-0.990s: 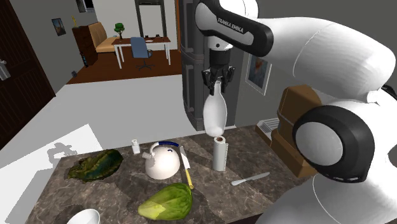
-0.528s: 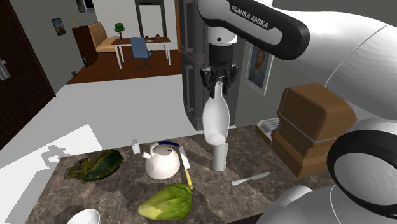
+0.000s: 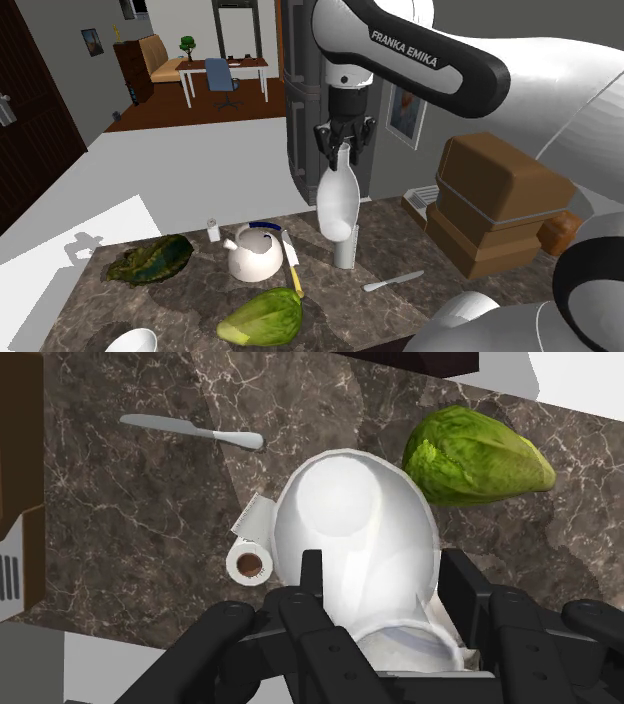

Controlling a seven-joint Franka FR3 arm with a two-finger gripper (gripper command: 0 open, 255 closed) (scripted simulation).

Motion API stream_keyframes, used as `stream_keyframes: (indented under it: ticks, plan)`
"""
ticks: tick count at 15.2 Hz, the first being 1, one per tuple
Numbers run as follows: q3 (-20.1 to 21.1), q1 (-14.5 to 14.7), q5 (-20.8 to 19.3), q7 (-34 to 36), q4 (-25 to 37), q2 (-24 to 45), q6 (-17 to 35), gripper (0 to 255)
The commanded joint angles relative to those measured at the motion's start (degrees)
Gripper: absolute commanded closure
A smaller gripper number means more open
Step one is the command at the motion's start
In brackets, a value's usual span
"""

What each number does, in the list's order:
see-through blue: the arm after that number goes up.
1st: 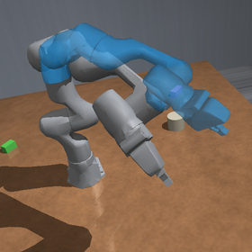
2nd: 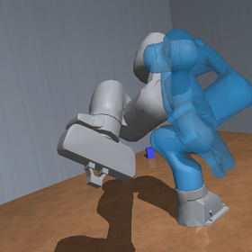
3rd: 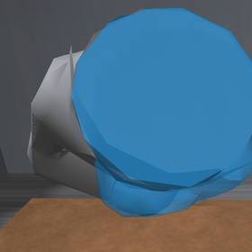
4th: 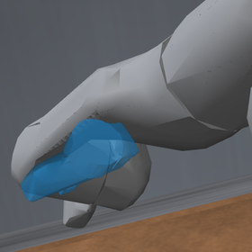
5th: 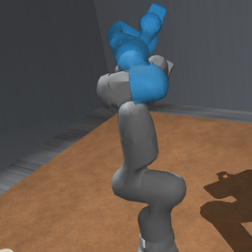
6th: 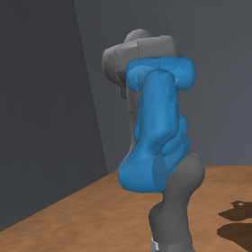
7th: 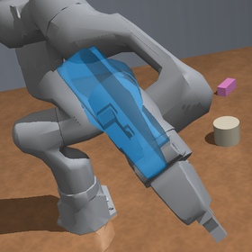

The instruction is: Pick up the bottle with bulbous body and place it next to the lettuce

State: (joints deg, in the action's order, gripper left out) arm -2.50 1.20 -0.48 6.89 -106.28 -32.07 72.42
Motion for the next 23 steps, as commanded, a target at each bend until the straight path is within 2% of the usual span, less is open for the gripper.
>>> stream_keyframes:
  ticks: [1, 23]
  plan:
    - [-0.09, -0.05, -0.08, -0.1, -2.23, -0.81, 1.46, 255]
    - [-0.23, -0.28, -0.39, -0.11, -24.56, -7.3, 17.3, 255]
